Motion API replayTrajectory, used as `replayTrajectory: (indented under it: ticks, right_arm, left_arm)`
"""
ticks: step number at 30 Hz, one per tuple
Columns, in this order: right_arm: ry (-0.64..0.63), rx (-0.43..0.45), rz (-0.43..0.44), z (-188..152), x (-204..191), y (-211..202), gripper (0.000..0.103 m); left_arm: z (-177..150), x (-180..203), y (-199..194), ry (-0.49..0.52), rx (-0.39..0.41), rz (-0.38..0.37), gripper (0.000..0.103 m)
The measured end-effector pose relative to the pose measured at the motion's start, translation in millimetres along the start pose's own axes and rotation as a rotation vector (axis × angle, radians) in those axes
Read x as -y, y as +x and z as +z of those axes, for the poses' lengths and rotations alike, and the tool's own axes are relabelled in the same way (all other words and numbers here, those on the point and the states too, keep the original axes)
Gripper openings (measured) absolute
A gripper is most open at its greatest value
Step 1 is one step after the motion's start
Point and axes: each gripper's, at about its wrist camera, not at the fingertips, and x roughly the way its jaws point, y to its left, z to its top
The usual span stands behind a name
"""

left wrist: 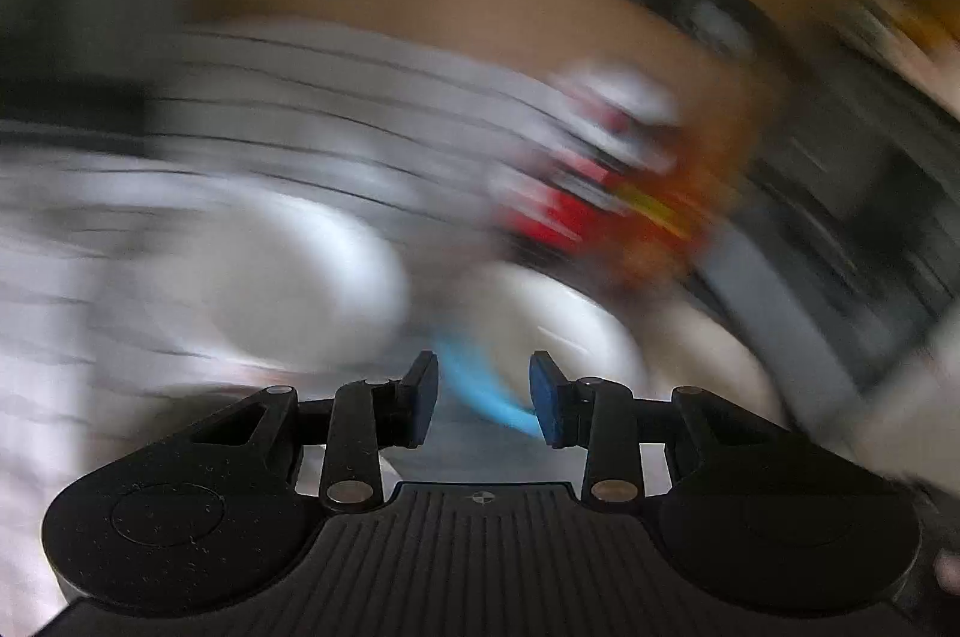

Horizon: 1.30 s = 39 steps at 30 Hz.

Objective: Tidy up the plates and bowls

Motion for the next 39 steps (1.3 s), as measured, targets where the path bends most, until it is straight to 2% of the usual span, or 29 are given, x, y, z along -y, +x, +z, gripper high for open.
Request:
replayTrajectory:
  ticks: [2,4,5,6,10,13,17,18,23,27,29,33,39]
  right_arm:
    - [0.157,-0.090,-0.006,-11,43,6,0.082]
    - [0.322,-0.184,0.013,-27,79,17,0.080]
    - [0.380,-0.209,0.034,-36,95,22,0.073]
    - [0.426,-0.228,0.055,-45,107,25,0.068]
    - [0.481,-0.258,0.115,-64,122,34,0.062]
    - [0.529,-0.304,0.232,-72,129,45,0.059]
    - [0.575,-0.370,0.365,-77,136,69,0.042]
    - [0.578,-0.370,0.385,-76,140,71,0.042]
    - [0.518,-0.296,0.366,-57,169,68,0.043]
    - [0.401,-0.269,0.274,-37,191,77,0.043]
    - [0.392,-0.259,0.215,-33,199,84,0.043]
    - [0.375,-0.268,0.192,-32,209,93,0.044]
    - [0.291,-0.227,0.123,-35,198,90,0.045]
  left_arm:
    - [-7,46,34,0.129,-0.108,-0.121,0.038]
    - [-20,88,61,0.210,-0.209,-0.206,0.037]
    - [-25,104,77,0.239,-0.255,-0.226,0.037]
    - [-31,119,90,0.269,-0.293,-0.219,0.037]
    - [-45,145,131,0.354,-0.360,-0.117,0.034]
    - [-57,149,149,0.329,-0.409,-0.084,0.034]
    - [-64,152,162,0.255,-0.454,-0.045,0.024]
    - [-66,155,166,0.226,-0.465,-0.040,0.024]
    - [-73,174,184,0.089,-0.520,-0.060,0.024]
    - [-88,196,192,-0.001,-0.592,-0.169,0.023]
    - [-95,205,195,-0.016,-0.614,-0.211,0.023]
    - [-101,210,194,-0.029,-0.593,-0.225,0.023]
    - [-94,181,173,-0.086,-0.562,-0.219,0.024]
